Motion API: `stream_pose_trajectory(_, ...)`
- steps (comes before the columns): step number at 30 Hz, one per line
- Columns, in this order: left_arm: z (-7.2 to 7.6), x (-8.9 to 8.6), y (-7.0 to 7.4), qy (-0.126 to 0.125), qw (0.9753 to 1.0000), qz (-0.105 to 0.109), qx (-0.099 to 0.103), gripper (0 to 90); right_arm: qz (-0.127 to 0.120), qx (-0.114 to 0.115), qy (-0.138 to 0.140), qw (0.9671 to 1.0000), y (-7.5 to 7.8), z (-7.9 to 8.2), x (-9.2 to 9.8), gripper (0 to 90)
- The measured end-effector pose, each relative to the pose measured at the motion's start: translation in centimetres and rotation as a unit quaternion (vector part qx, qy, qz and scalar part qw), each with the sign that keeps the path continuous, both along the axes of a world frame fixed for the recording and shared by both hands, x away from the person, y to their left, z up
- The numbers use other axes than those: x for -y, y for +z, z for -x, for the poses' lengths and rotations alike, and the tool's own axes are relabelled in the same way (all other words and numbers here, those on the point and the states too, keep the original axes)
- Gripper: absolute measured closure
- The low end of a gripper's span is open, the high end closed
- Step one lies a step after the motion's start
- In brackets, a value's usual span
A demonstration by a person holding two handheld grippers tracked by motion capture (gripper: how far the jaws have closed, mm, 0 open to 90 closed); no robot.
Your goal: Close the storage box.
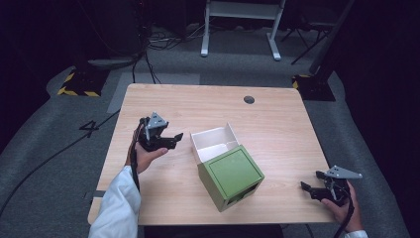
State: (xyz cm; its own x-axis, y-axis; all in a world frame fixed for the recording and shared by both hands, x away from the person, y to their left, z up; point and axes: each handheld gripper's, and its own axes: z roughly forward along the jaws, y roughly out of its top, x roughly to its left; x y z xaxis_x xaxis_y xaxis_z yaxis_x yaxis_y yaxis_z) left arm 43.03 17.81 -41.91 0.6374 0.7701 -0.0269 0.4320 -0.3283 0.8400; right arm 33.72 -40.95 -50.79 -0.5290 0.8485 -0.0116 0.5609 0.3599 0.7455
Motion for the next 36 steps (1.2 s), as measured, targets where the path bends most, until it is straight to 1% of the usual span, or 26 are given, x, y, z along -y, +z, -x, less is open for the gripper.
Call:
stream_pose_trajectory(1, -0.3, 0.2, 0.0, -0.002, 1.0000, -0.003, 0.003, 27.4, 0.000, 0.000, 0.000, 1.0000, 0.0, 0.0, 0.0, 16.1)
stream_pose_trajectory(2, -0.3, 0.2, 0.0, -0.002, 1.0000, -0.003, 0.003, 27.3, 0.000, 0.000, 0.000, 1.0000, 0.0, 0.0, 0.0, 16.1)
stream_pose_trajectory(3, -0.6, 0.6, 0.1, -0.003, 0.9999, -0.010, 0.003, 27.3, 0.000, 0.000, 0.000, 1.0000, 0.0, 0.0, 0.0, 16.1)
stream_pose_trajectory(5, -1.3, 1.3, -0.2, -0.004, 0.9998, -0.019, -0.001, 27.4, 0.000, 0.000, 0.000, 1.0000, 0.0, 0.0, 0.0, 16.1)
stream_pose_trajectory(7, -1.9, 1.7, -0.6, -0.004, 0.9997, -0.022, -0.008, 27.4, 0.000, 0.000, 0.000, 1.0000, 0.0, 0.0, 0.0, 16.1)
stream_pose_trajectory(10, -2.7, 2.0, -1.1, 0.003, 0.9996, -0.025, -0.012, 28.7, 0.000, 0.000, 0.000, 1.0000, 0.0, 0.0, 0.0, 16.1)
stream_pose_trajectory(11, -2.9, 1.9, -1.2, 0.003, 0.9996, -0.021, -0.018, 28.5, 0.000, 0.000, 0.000, 1.0000, 0.0, 0.0, 0.0, 16.1)
stream_pose_trajectory(14, -3.3, 1.9, -1.6, 0.000, 0.9995, -0.022, -0.023, 28.1, 0.000, 0.000, 0.000, 1.0000, 0.0, 0.0, 0.0, 16.1)
stream_pose_trajectory(15, -3.6, 2.0, -1.9, -0.004, 0.9992, -0.028, -0.028, 27.8, 0.000, 0.000, 0.000, 1.0000, 0.0, 0.0, 0.0, 16.1)
stream_pose_trajectory(17, -4.0, 2.0, -1.9, -0.003, 0.9990, -0.033, -0.030, 25.7, 0.000, 0.000, 0.000, 1.0000, 0.0, 0.0, 0.0, 16.1)
stream_pose_trajectory(18, -4.2, 2.0, -1.9, 0.004, 0.9992, -0.026, -0.031, 25.7, 0.000, 0.000, 0.000, 1.0000, 0.0, 0.0, 0.0, 16.1)
stream_pose_trajectory(20, -4.7, 1.9, -1.7, 0.002, 0.9992, -0.024, -0.032, 25.6, 0.000, 0.000, 0.000, 1.0000, 0.0, 0.0, 0.0, 16.1)
stream_pose_trajectory(21, -4.8, 2.1, -1.6, 0.000, 0.9993, -0.024, -0.029, 25.1, 0.000, 0.000, 0.000, 1.0000, 0.0, 0.0, 0.0, 16.1)
stream_pose_trajectory(22, -4.9, 2.1, -1.4, -0.009, 0.9994, -0.023, -0.025, 24.7, 0.000, 0.000, 0.000, 1.0000, 0.0, 0.0, 0.0, 16.1)
stream_pose_trajectory(23, -4.9, 2.3, -1.1, -0.013, 0.9995, -0.021, -0.022, 27.3, 0.000, 0.000, 0.000, 1.0000, 0.0, 0.0, 0.0, 16.1)
stream_pose_trajectory(25, -5.0, 2.6, -0.9, -0.026, 0.9991, -0.028, -0.016, 27.5, 0.000, 0.000, 0.000, 1.0000, 0.0, 0.0, 0.0, 16.1)
stream_pose_trajectory(26, -5.0, 2.6, -0.9, -0.026, 0.9991, -0.028, -0.016, 27.3, 0.000, 0.000, 0.000, 1.0000, 0.0, 0.0, 0.0, 16.1)
stream_pose_trajectory(27, -5.1, 2.8, -0.9, -0.047, 0.9982, -0.030, -0.020, 28.4, 0.000, 0.000, 0.000, 1.0000, 0.0, 0.0, 0.0, 16.1)
stream_pose_trajectory(28, -5.3, 2.9, -1.0, -0.054, 0.9977, -0.035, -0.024, 28.2, 0.000, 0.000, 0.000, 1.0000, 0.0, 0.0, 0.0, 16.1)
stream_pose_trajectory(29, -5.3, 3.0, -1.2, -0.059, 0.9973, -0.030, -0.032, 28.9, 0.000, 0.000, 0.000, 1.0000, 0.0, 0.0, 0.0, 16.1)
stream_pose_trajectory(30, -5.4, 3.1, -1.3, -0.059, 0.9973, -0.025, -0.036, 30.1, -0.001, 0.000, 0.000, 1.0000, 0.0, 0.0, 0.0, 16.1)
stream_pose_trajectory(31, -5.5, 3.1, -1.4, -0.062, 0.9968, -0.027, -0.041, 30.3, 0.000, 0.000, 0.000, 1.0000, 0.0, 0.0, 0.0, 16.1)
stream_pose_trajectory(36, -5.2, 3.1, -1.5, -0.061, 0.9969, -0.019, -0.045, 30.9, 0.000, 0.000, 0.000, 1.0000, 0.0, 0.0, 0.0, 16.1)
